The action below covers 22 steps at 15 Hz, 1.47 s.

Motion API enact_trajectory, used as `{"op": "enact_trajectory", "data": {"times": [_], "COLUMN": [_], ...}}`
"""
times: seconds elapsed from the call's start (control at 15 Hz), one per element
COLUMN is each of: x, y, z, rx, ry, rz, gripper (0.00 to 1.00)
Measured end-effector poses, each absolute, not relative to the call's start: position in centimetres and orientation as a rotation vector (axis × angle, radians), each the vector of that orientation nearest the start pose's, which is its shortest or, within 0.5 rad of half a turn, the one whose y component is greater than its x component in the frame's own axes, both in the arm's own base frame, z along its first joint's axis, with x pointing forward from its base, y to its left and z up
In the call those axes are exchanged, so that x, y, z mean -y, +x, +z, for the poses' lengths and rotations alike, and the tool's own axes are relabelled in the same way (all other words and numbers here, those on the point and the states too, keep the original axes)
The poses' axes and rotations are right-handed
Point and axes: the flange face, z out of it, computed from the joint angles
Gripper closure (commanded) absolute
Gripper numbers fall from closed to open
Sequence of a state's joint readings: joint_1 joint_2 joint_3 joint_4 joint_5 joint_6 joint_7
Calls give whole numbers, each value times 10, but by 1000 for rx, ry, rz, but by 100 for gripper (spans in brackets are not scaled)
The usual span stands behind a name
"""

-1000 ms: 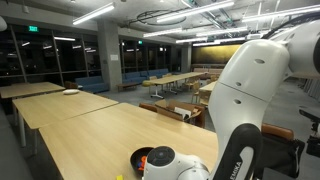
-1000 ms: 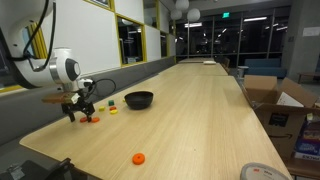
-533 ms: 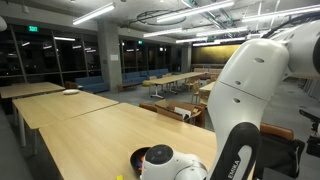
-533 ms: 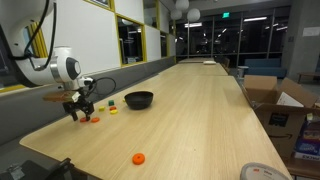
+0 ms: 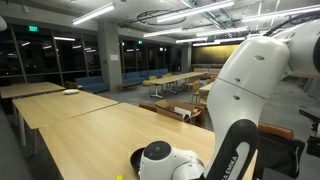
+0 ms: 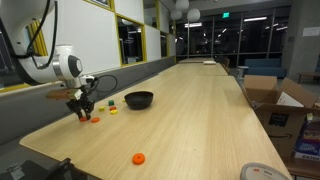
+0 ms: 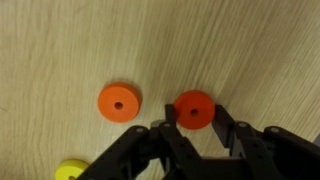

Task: Put three yellow circles into the bowl.

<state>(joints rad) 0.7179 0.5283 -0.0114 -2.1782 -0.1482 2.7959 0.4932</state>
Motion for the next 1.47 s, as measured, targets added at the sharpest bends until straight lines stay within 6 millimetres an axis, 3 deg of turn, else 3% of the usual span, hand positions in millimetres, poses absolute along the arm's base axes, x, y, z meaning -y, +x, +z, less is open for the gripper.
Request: {"op": "enact_trajectory", "data": {"times": [0.33, 0.73, 1.07, 1.47], "x": [-361, -327, -279, -209], "y": [434, 474, 504, 539], "z": [159, 227, 277, 293], "rx": [580, 489, 353, 144], "ry": [-3125, -3132, -3131, -3146], "rz": [-205, -395, -527, -565], "gripper": [75, 75, 75, 75]}}
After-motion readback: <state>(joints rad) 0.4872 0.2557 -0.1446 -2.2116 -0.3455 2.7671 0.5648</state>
